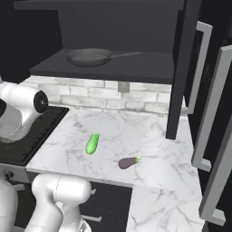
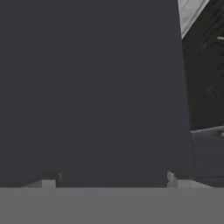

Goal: Pick the pan from the cabinet and place it on the stove. Then turn on the stove burner for the pan.

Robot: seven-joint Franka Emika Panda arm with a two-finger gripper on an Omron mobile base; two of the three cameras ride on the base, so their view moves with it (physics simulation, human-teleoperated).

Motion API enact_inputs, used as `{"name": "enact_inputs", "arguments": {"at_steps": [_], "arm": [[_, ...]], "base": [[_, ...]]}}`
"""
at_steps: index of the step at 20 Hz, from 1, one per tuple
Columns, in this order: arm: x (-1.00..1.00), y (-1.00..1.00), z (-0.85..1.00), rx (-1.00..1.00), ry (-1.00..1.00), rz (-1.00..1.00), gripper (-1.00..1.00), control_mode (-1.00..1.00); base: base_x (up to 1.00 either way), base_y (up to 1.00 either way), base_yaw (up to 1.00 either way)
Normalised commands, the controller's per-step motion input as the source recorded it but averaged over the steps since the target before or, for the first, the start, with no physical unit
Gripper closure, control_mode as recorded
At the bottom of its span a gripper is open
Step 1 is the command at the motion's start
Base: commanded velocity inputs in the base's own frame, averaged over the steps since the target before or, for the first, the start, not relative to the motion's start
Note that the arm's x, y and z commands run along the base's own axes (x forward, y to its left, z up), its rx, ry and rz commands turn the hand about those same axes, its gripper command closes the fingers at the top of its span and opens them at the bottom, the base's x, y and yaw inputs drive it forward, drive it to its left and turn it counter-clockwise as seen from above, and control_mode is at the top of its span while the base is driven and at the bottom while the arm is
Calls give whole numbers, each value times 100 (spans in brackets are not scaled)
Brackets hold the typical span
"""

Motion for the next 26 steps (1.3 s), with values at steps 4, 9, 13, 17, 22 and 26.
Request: {"name": "enact_inputs", "arguments": {"at_steps": [4, 9, 13, 17, 22, 26], "arm": [[-1, -17, 0, -5, -15, 0, -100, -100], [-3, -51, 0, -8, -13, -3, -100, -100], [-3, -52, 4, -10, -11, -9, -100, -100], [0, -55, 16, -9, -10, -11, -100, -100], [0, -55, 8, -10, -14, -16, -100, -100], [1, -49, 2, -9, -13, -20, -100, -100]], "base": [[0, 0, 0], [0, 0, 0], [0, 0, 0], [0, 0, 0], [0, 0, 0], [0, 0, 0]]}}
